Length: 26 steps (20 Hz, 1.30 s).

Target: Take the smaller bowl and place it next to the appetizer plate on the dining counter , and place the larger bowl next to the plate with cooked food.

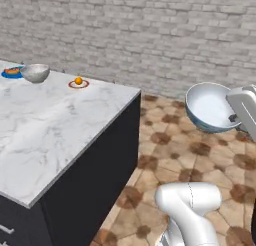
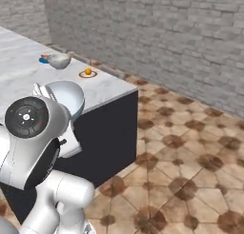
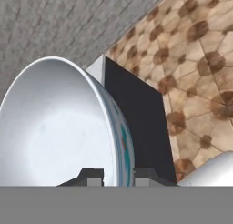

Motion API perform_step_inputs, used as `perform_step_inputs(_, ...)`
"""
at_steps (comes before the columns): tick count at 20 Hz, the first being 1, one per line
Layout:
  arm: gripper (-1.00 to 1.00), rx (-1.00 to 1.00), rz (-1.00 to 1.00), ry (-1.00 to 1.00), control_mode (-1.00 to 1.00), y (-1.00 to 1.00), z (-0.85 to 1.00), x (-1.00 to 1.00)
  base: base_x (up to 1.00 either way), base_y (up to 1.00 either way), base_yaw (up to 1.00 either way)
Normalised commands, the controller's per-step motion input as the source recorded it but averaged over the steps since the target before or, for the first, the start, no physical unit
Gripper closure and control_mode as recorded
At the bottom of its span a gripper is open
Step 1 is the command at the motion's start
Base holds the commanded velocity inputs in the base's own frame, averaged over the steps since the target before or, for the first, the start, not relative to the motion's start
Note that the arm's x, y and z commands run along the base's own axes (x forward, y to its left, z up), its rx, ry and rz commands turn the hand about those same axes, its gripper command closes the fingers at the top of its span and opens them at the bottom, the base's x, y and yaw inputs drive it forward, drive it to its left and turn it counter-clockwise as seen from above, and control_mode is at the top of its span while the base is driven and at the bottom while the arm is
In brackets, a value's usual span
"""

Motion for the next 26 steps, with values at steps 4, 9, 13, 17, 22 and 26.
perform_step_inputs(4,1.0,0.0,0.0,0.0,1.0,0.0,0.0,0.0,0.87,-1.0,0.5)
perform_step_inputs(9,1.0,0.0,0.0,0.0,1.0,0.0,0.0,0.0,0.61,-1.0,0.39)
perform_step_inputs(13,1.0,0.0,0.0,0.0,1.0,0.0,0.0,0.0,0.58,-1.0,0.37)
perform_step_inputs(17,1.0,0.0,0.0,0.0,1.0,0.0,0.0,0.0,0.57,-1.0,0.4)
perform_step_inputs(22,1.0,0.0,0.0,0.0,1.0,0.0,0.0,0.0,0.52,-1.0,0.41)
perform_step_inputs(26,1.0,0.0,0.0,0.0,1.0,0.0,0.0,0.0,0.46,-1.0,0.46)
